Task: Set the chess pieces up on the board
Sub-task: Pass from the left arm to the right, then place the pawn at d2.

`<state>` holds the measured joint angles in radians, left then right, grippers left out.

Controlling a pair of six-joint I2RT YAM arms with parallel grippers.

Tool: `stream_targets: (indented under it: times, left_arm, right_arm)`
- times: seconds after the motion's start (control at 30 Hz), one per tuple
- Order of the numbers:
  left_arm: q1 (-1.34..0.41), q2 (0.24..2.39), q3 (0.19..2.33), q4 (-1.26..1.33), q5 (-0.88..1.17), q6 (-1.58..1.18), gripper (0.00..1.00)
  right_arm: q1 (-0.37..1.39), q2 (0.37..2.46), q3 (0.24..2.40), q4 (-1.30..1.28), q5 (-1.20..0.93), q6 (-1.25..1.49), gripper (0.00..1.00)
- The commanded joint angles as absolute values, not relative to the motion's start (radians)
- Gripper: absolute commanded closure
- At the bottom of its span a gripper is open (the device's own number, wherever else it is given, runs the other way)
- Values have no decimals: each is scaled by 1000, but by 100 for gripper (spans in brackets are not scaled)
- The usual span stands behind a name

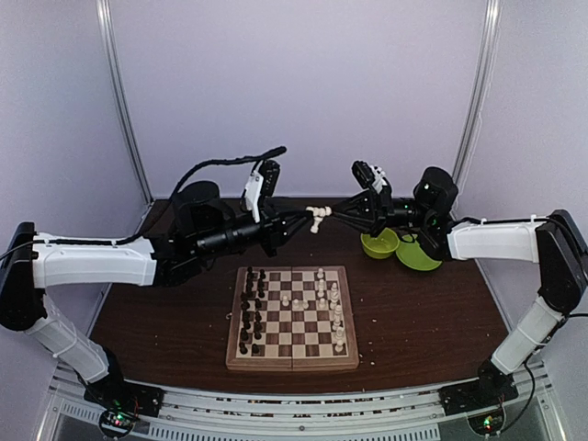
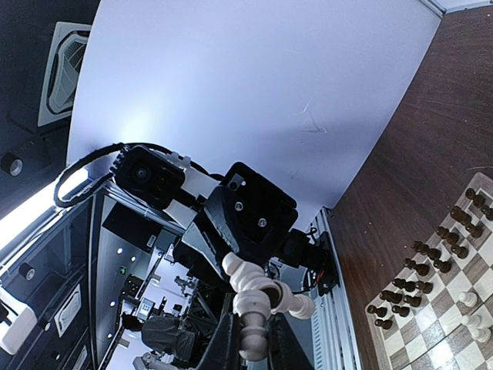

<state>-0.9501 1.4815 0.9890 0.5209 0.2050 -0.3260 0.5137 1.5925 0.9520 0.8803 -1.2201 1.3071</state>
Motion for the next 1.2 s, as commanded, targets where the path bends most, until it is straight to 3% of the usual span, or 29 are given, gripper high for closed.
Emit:
stream_targets:
  times: [0.0, 0.2, 0.37, 0.43, 0.57, 0.63, 0.87, 1.17]
  left_arm:
    - [-954, 1503, 905, 636, 209, -381, 100]
    - [-954, 1536, 779, 740, 205, -461, 100]
    - [-954, 1589, 766, 663, 214, -493, 100]
    - [-955, 1604, 782, 609, 215, -500, 100]
    - [-954, 1614, 832, 472, 211, -483, 100]
    - [-954, 1611, 848, 425, 205, -478, 100]
    - [-955, 1596, 862, 352, 209, -470, 100]
    - [-960, 1548, 834, 280, 117, -505, 100]
  right_arm:
    - [512, 1591, 923, 791, -1209, 1181, 89]
    - [507, 1637, 915, 626, -1224, 981, 91]
    - [481, 1620, 942, 439, -1219, 791, 93]
    - [470, 1592, 986, 254, -1200, 626, 94]
    - [475, 1572, 1192, -432, -1017, 56, 94]
    - [484, 1574, 1259, -586, -904, -98, 95]
    - [524, 1675, 1460, -890, -537, -369, 93]
    - [693, 1640, 1499, -954, -382, -490, 94]
